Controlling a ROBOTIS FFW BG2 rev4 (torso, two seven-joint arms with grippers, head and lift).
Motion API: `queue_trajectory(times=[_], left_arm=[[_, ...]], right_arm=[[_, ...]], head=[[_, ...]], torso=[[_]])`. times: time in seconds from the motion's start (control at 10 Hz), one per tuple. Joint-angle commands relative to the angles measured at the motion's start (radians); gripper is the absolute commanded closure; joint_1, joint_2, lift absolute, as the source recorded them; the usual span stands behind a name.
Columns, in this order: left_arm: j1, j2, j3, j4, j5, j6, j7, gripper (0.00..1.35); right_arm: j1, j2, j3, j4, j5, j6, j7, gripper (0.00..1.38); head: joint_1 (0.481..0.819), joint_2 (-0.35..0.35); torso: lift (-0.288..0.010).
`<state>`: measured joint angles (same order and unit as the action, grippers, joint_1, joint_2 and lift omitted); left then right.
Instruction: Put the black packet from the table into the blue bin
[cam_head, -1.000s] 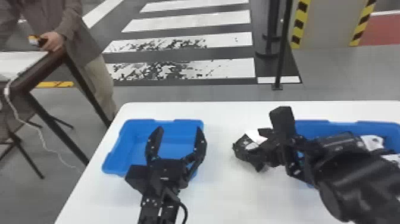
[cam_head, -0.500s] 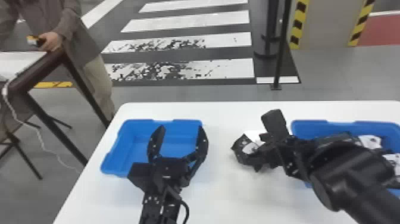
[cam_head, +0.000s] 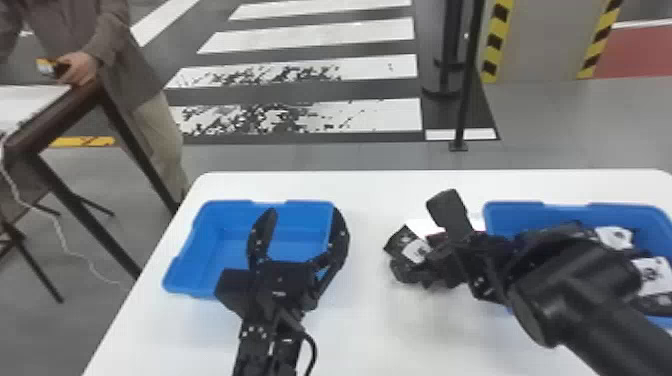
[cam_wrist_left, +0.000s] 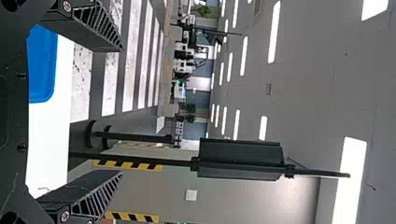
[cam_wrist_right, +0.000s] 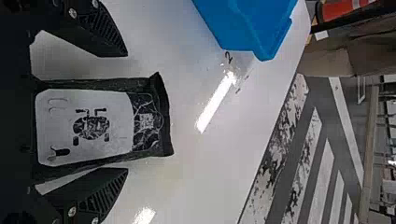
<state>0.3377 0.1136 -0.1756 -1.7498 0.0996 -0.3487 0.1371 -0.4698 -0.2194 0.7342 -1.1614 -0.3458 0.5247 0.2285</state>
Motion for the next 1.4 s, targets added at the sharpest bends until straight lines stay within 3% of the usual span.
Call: queue_trajectory(times=[0.0,0.1,0.4,0.8,1.0,1.1,1.2,1.3], left_arm=[[-0.004,0.000,-0.004,0.004,0.000,-0.002,0.001,0.09],[-0.004,0.000,-0.002,0.004,0.000,-0.002,0.001,0.09],[0.001,0.000,0.004,0.004,0.002,-0.007,0.001,0.09],[0.023,0.001,0.020,0.004,0.002,-0.022,-0.001,0.09],[0.035,0.003,0.022,0.004,0.002,-0.034,0.001,0.09],[0.038,0.003,0.028,0.004,0.002,-0.039,-0.001,0.09],[0.043,0.001,0.034,0.004,0.002,-0.049,-0.001,0.09],[0.052,0.001,0.040,0.004,0.002,-0.069,-0.001,0.09]], right_arm=[[-0.009,0.000,0.010,0.016,-0.011,0.015,0.000,0.39],[-0.009,0.000,0.010,0.019,-0.019,0.015,0.000,0.68],[-0.001,0.000,0.010,0.019,-0.059,0.013,-0.006,1.09],[0.065,-0.001,-0.030,-0.106,-0.113,-0.122,-0.040,1.10],[0.224,-0.001,-0.242,-0.310,-0.081,-0.193,-0.057,1.10],[0.357,0.018,-0.443,-0.472,0.023,-0.142,-0.077,1.09],[0.460,0.026,-0.599,-0.592,0.112,-0.080,-0.071,1.09],[0.556,0.023,-0.708,-0.695,0.144,-0.026,-0.071,1.09]], head=[[0.695,0.187],[0.695,0.184],[0.695,0.184],[0.695,0.213],[0.695,0.239],[0.695,0.223],[0.695,0.203],[0.695,0.124]], torso=[[-0.110],[-0.110],[-0.110],[-0.110],[-0.110],[-0.110],[-0.110],[-0.110]])
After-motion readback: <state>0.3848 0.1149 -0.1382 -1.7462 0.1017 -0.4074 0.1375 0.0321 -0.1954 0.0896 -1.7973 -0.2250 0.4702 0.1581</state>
